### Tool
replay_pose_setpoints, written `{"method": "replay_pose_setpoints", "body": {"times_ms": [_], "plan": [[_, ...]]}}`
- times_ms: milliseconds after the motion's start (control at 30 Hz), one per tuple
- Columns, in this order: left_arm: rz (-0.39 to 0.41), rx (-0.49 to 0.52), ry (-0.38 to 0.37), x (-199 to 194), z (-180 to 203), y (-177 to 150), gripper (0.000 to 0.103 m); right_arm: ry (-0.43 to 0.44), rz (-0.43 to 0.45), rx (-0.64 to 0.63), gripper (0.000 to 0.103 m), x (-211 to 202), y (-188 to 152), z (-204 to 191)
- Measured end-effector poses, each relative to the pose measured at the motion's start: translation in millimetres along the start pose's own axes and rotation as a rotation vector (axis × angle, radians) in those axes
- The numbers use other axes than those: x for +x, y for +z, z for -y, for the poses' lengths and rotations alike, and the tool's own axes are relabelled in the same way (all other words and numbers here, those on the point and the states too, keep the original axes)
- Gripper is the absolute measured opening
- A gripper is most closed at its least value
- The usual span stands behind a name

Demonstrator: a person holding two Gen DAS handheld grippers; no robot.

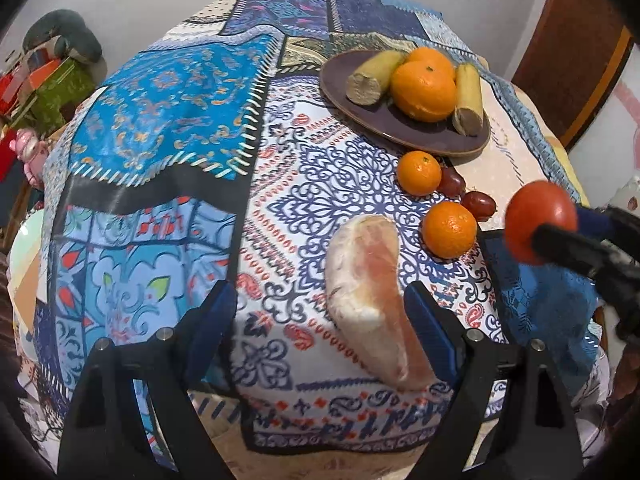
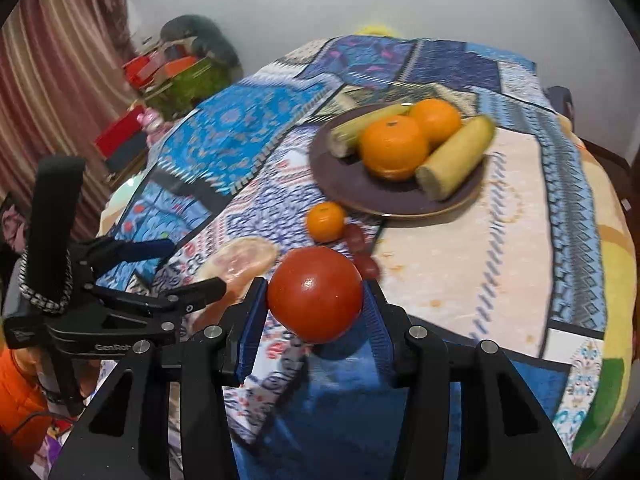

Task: Organize fruits
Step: 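Grasp the red tomato with the right gripper and lift it, then grasp the pink pomelo piece with the left gripper while the right gripper holds the tomato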

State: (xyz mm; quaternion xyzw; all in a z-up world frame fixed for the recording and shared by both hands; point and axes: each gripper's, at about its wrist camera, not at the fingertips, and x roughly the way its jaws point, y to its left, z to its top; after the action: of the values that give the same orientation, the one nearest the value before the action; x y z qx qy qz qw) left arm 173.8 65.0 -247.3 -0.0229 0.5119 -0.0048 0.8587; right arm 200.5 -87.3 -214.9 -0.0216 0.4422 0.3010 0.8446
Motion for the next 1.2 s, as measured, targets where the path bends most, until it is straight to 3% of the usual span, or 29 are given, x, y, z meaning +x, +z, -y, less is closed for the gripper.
{"method": "replay_pose_setpoints", "body": {"times_ms": [500,600,667,967,1200], "plan": [[-0.019,0.053,-0.021,27.9,14.2,8.4,0.083,-0.023,0.040,0.072,0.044,-14.4,-1.2,36.3],[-0.014,0.060,-0.027,25.2,13.2,8.6,0.065,-0.023,0.043,0.075,0.044,-15.0,-1.7,38.1],[-0.012,0.067,-0.050,20.1,12.2,7.6,0.042,-0.025,0.044,0.073,0.044,-15.5,-1.5,38.7],[0.014,0.083,-0.054,9.8,12.9,7.4,0.042,-0.047,0.049,0.069,0.044,-15.7,2.4,45.7],[0.089,0.060,-0.058,-11.4,3.1,28.3,0.041,-0.061,0.061,0.066,0.044,-16.0,10.9,52.2]]}}
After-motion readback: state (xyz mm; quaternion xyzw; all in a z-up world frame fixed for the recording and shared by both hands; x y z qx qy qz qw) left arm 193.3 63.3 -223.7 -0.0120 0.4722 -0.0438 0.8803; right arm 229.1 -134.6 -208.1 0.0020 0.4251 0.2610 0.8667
